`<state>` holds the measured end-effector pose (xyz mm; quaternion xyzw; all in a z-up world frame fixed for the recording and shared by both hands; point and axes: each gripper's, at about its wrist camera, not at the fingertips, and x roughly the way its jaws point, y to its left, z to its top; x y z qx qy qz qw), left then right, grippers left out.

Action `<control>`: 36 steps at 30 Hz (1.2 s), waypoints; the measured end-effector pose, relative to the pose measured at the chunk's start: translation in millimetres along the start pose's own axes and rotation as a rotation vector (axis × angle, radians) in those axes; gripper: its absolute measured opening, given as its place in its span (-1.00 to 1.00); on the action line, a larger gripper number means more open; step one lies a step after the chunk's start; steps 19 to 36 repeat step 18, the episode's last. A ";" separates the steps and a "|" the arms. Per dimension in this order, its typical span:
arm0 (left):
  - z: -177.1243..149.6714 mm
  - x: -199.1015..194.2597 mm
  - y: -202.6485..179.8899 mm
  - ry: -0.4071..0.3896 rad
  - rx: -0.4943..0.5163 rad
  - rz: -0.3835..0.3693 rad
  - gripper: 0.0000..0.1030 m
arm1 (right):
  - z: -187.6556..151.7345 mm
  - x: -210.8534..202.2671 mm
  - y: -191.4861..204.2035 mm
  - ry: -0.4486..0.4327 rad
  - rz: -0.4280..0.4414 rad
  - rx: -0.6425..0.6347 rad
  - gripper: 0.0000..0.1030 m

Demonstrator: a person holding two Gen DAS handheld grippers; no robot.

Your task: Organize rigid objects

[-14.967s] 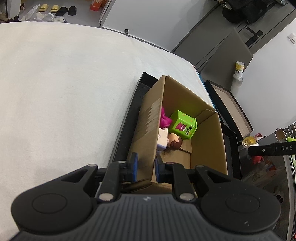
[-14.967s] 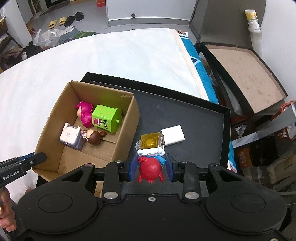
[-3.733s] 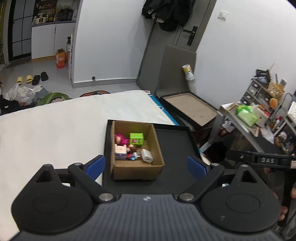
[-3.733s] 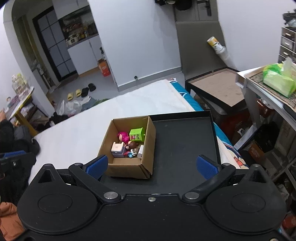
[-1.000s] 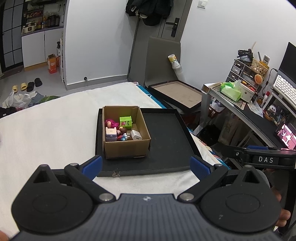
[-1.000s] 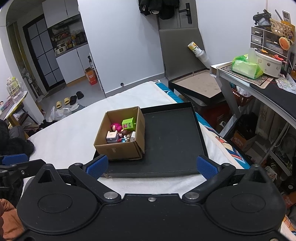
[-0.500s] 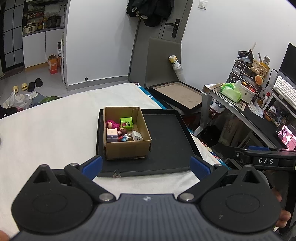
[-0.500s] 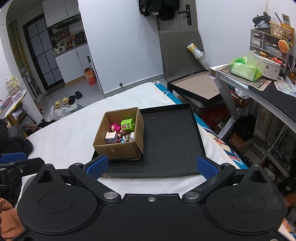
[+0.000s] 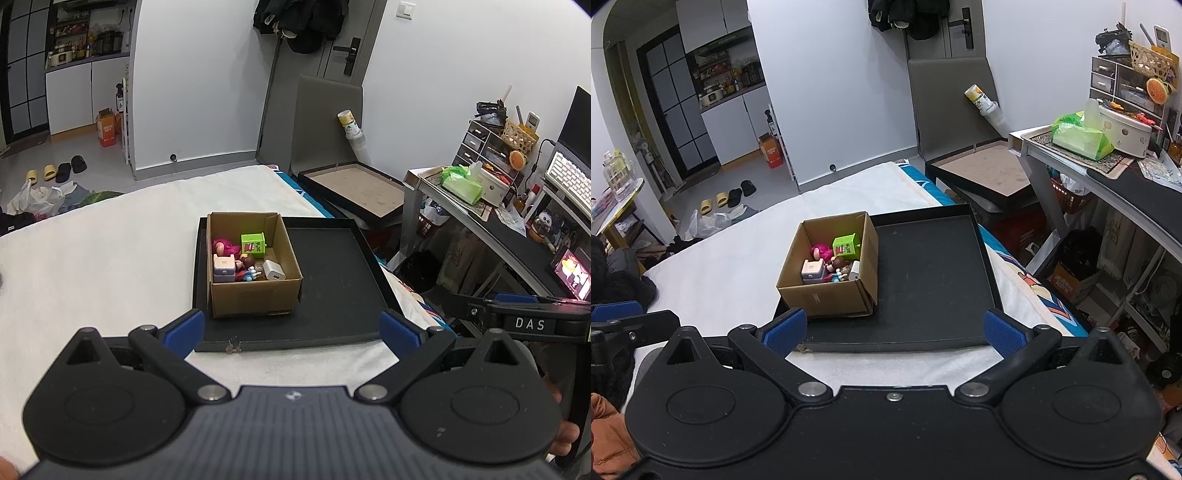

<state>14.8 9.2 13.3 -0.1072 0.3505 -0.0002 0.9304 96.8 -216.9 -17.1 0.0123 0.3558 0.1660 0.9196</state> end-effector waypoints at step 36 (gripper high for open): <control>-4.6 -5.1 -3.3 -0.012 0.007 -0.004 0.95 | -2.1 0.9 -3.6 0.002 0.006 0.008 1.00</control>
